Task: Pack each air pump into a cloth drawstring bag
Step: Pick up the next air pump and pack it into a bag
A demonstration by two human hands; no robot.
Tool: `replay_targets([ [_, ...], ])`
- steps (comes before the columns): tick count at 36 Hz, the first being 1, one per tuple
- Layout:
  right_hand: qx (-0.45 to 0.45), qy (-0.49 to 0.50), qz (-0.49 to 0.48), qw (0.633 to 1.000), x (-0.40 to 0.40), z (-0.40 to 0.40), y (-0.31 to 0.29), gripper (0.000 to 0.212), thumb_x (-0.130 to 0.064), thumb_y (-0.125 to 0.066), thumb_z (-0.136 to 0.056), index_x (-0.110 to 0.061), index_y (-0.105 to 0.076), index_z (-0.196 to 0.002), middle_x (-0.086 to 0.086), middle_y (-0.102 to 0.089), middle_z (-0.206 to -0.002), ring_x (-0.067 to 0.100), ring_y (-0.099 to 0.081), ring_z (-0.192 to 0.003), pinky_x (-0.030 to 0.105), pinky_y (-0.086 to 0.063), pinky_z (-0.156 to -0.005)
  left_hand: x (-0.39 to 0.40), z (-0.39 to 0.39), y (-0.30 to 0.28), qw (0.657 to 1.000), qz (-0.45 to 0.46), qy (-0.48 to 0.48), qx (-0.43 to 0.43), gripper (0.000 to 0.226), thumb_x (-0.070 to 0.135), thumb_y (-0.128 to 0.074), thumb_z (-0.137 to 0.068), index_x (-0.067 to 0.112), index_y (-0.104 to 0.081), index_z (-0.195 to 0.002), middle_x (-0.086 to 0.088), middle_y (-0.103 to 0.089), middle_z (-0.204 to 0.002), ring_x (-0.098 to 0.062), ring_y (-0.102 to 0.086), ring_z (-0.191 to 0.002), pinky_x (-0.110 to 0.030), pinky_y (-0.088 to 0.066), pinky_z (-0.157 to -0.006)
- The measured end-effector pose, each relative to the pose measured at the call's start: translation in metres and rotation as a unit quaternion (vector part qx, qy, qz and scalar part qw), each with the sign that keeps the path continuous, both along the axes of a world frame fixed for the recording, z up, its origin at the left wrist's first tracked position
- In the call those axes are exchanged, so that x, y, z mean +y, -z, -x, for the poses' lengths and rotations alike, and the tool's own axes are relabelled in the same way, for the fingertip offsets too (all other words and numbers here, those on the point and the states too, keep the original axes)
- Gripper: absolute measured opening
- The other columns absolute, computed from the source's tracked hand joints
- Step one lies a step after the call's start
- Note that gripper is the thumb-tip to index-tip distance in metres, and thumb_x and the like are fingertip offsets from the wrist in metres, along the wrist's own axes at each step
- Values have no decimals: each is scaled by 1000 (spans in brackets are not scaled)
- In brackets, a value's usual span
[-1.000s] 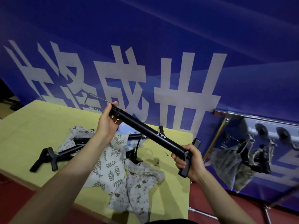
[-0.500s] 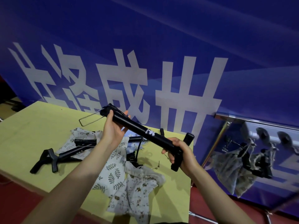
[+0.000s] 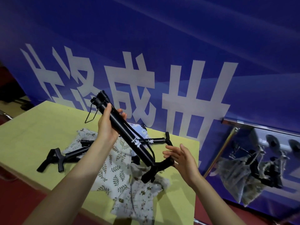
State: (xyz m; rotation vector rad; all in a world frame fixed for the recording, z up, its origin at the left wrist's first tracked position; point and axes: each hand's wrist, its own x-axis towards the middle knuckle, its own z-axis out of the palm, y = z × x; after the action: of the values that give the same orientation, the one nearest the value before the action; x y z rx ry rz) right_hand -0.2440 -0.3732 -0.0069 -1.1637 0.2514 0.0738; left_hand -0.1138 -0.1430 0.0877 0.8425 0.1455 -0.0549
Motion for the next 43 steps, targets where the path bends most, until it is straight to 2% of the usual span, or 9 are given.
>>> replay_targets([
  [3,11,-34,114,993,6,-17,-8,35,-39,-52,-91,-19,-65,-116,6,-69,-116,20,-60,-113,31,-48,-84,4,0,-10,1000,14,21,12,40,45,-63,-88,6,-60,-96,-2,-63,-74,-16,-65,-68,-33,-55,-91],
  [8,-1,-163,199,966,25,-47,-16,28,-43,-50,-95,-39,-58,-122,-8,-56,-135,9,-49,-127,36,-39,-107,2,3,-26,999,47,6,15,33,42,-61,-90,9,-60,-88,1,-64,-66,-12,-65,-60,-29,-58,-74],
  [14,27,-288,152,945,53,-57,-22,42,-51,-55,-90,-15,-66,-106,24,-61,-109,27,-57,-101,40,-41,-98,13,4,-33,1000,6,6,-10,31,39,-60,-93,8,-58,-94,0,-62,-71,-14,-64,-64,-29,-59,-70],
  [17,-3,-256,169,952,54,-53,-20,32,-38,-51,-97,-10,-66,-93,13,-57,-69,19,-51,-65,29,-42,-67,22,3,-28,999,-45,-14,-13,35,37,-61,-93,4,-59,-101,-5,-63,-80,-18,-67,-68,-29,-58,-68],
  [20,-19,-182,187,965,45,-52,-24,29,-27,-48,-99,-11,-67,-84,-2,-36,-56,11,-26,-48,24,-21,-47,30,5,-20,992,-112,-49,-12,35,33,-62,-93,3,-58,-109,-13,-66,-92,-24,-69,-75,-37,-60,-75],
  [25,-50,-131,303,943,30,-49,-34,28,-26,-51,-97,-6,-71,-92,-1,-40,-57,10,-30,-48,22,-23,-46,37,9,-4,965,-239,-103,12,24,34,-60,-94,12,-55,-88,-5,-56,-73,-20,-57,-58,-33,-56,-64],
  [31,-63,-170,319,930,40,-36,-32,26,-27,-51,-99,-14,-72,-94,-7,-53,-53,6,-38,-47,17,-30,-46,37,-6,11,968,-176,-112,139,36,45,-52,-96,10,-51,-90,-4,-49,-68,-19,-49,-52,-32,-48,-54],
  [37,-78,-115,341,930,49,-27,-19,38,-25,-50,-99,-37,-69,-69,-5,-55,-57,2,-46,-49,21,-38,-58,35,-23,25,967,-167,-40,189,50,59,-51,-90,10,-56,-89,-6,-59,-78,-27,-62,-71,-38,-54,-63],
  [43,-83,-118,346,927,52,-12,-8,31,-20,-53,-98,-47,-67,-96,-11,-59,-62,6,-50,-49,20,-43,-56,35,-24,33,970,-120,-56,204,47,55,-58,-89,11,-57,-106,-5,-62,-90,-27,-64,-78,-45,-56,-83],
])
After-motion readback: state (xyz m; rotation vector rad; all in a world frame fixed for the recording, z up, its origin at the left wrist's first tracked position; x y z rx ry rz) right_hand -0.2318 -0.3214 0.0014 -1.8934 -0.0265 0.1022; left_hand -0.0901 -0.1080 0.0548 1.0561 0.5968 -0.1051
